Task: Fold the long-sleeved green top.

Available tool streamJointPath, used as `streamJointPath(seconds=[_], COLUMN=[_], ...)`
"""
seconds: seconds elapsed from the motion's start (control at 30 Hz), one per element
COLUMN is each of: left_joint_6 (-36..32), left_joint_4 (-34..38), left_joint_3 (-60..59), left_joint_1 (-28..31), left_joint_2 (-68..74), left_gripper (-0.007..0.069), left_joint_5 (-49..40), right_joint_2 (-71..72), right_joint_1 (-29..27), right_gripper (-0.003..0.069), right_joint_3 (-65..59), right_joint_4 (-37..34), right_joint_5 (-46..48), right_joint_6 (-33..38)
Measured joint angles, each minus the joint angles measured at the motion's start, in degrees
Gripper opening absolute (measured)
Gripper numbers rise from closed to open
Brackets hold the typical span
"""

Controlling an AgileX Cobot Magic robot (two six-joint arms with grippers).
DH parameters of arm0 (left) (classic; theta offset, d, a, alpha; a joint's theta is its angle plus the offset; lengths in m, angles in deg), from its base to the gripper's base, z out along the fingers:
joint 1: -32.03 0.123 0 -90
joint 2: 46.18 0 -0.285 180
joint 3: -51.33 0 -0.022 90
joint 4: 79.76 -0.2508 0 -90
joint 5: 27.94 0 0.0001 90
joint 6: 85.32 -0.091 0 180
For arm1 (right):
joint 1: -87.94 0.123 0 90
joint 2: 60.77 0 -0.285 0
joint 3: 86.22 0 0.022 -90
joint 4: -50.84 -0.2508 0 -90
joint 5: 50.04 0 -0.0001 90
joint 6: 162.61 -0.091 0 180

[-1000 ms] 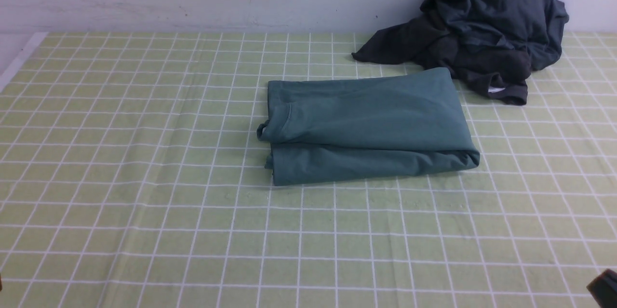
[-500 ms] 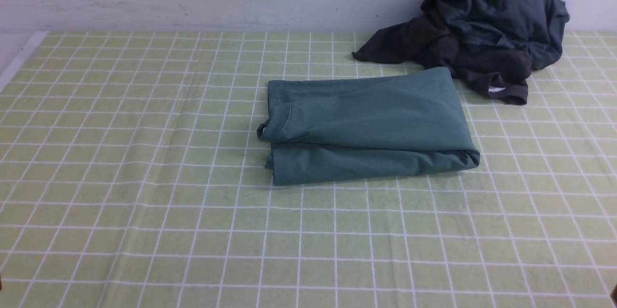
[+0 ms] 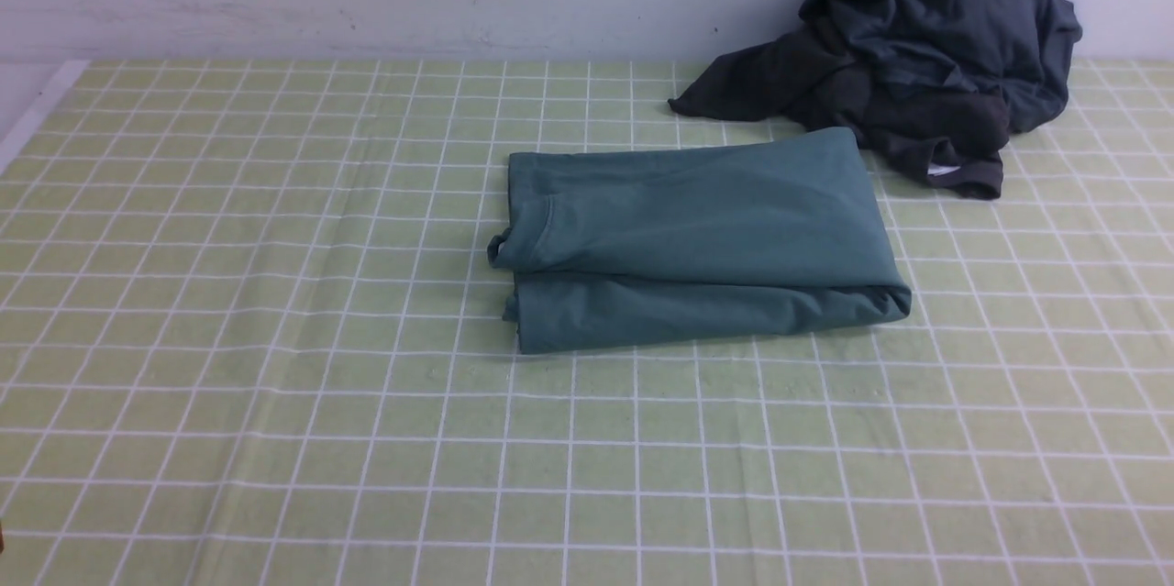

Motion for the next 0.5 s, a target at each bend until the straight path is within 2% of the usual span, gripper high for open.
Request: streamJointPath(seconds=[0.5], left_joint_6=[0.0], left_joint_4=[-0.1], left_joint_3=[-0.7], left_joint_1=[0.0], left_joint_2=[-0.1], left_gripper=[-0.0002], left_joint_5=[0.7], right_joint_2=[0.0], right_joint_1=[0.0], right_gripper=[-0.0014], right_joint_3=[0.0], right_joint_4=[0.0], right_joint_5=[0.0], right_joint_6=[-0.3])
